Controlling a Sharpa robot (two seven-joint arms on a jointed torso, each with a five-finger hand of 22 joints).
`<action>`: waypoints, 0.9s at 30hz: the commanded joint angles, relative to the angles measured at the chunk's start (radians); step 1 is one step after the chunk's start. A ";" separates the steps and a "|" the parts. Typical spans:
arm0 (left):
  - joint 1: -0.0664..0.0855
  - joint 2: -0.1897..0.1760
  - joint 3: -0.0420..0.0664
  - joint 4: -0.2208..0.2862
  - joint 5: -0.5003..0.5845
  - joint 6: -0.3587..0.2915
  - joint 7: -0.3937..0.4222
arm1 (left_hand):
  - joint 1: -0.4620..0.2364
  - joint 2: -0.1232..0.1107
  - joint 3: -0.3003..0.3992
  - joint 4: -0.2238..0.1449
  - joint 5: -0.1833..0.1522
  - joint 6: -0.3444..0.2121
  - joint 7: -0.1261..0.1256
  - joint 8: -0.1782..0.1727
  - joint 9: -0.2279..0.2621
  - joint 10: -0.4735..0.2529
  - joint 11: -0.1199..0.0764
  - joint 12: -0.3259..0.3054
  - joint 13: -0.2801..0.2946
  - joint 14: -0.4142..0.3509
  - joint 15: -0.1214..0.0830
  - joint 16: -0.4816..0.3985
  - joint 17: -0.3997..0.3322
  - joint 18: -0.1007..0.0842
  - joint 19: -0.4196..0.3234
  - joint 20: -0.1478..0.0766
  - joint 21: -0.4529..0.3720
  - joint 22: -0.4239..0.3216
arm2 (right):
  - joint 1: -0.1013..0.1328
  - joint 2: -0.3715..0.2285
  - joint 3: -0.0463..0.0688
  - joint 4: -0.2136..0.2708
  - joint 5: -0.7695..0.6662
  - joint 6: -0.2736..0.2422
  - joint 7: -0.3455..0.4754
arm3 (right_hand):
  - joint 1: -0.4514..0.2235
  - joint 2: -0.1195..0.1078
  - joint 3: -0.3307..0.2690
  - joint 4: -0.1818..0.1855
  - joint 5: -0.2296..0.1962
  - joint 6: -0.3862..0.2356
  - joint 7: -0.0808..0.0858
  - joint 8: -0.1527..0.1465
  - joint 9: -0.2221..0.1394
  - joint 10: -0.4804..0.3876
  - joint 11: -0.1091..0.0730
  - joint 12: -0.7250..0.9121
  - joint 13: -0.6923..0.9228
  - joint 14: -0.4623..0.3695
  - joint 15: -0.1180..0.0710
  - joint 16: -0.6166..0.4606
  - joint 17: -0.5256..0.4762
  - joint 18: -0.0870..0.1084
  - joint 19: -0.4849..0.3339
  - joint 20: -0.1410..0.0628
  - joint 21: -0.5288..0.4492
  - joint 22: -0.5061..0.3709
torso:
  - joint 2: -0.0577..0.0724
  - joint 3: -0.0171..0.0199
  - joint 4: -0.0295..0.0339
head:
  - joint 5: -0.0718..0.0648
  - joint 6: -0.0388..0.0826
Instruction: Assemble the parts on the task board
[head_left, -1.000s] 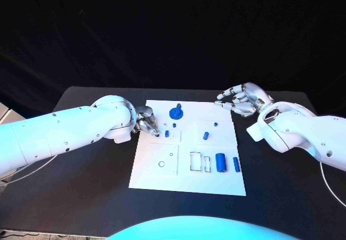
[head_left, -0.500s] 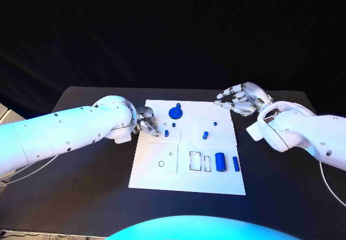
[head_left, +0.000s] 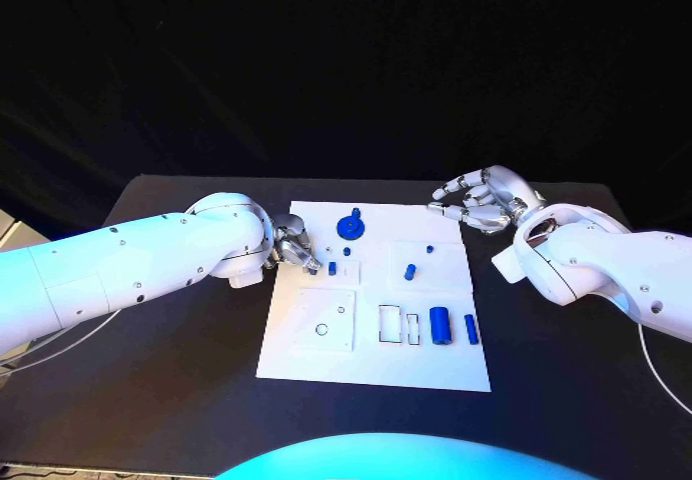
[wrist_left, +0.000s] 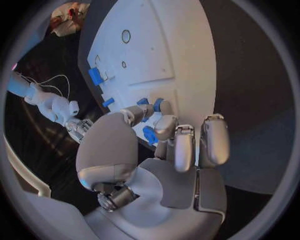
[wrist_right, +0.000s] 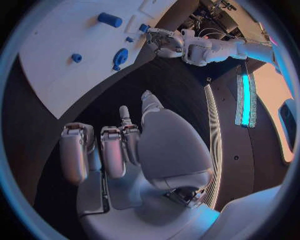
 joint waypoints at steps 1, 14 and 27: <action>-0.004 0.004 -0.002 -0.002 0.023 -0.019 -0.008 | -0.022 -0.004 -0.058 0.036 -0.003 -0.001 0.013 -0.008 -0.003 -0.014 0.005 -0.009 -0.007 0.080 -0.006 -0.006 0.173 -0.016 -0.004 -0.004 -0.008 -0.004 | -0.001 0.000 0.000 0.002 -0.004 0.010 0.006 | 0.000 0.005 -0.005 0.000 0.003 -0.004 0.000 0.005 -0.001 -0.003 0.004 -0.004 0.151 0.081 0.003 -0.004 0.166 0.011 0.039 0.006 -0.007 0.174 | 0.000 0.0001 0.0006 | -0.001 0.001; -0.004 0.000 -0.002 -0.010 0.024 -0.027 -0.014 | -0.008 -0.018 -0.185 0.118 0.001 -0.002 0.016 -0.016 -0.004 -0.023 0.007 -0.013 -0.011 0.078 -0.004 -0.009 0.168 -0.015 -0.006 -0.004 -0.015 -0.009 | -0.001 -0.002 0.000 0.004 -0.004 0.009 0.006 | -0.001 0.005 -0.005 0.001 0.003 -0.004 0.000 0.005 -0.001 -0.003 0.004 -0.004 0.151 0.081 0.003 -0.004 0.165 0.011 0.039 0.006 -0.008 0.173 | 0.000 -0.0002 0.0004 | -0.002 0.003; -0.004 -0.016 0.002 -0.004 0.024 -0.056 -0.010 | -0.026 -0.014 -0.247 0.127 -0.043 0.000 0.017 -0.020 -0.006 -0.022 0.008 -0.009 -0.006 0.079 -0.003 -0.008 0.170 -0.014 -0.006 -0.003 -0.017 -0.010 | -0.001 -0.004 0.000 0.004 -0.004 0.008 0.006 | -0.002 0.005 -0.006 0.001 0.003 -0.004 0.000 0.005 -0.001 -0.004 0.004 -0.004 0.151 0.081 0.003 -0.005 0.164 0.012 0.038 0.006 -0.009 0.173 | 0.001 -0.0016 0.0006 | -0.005 0.008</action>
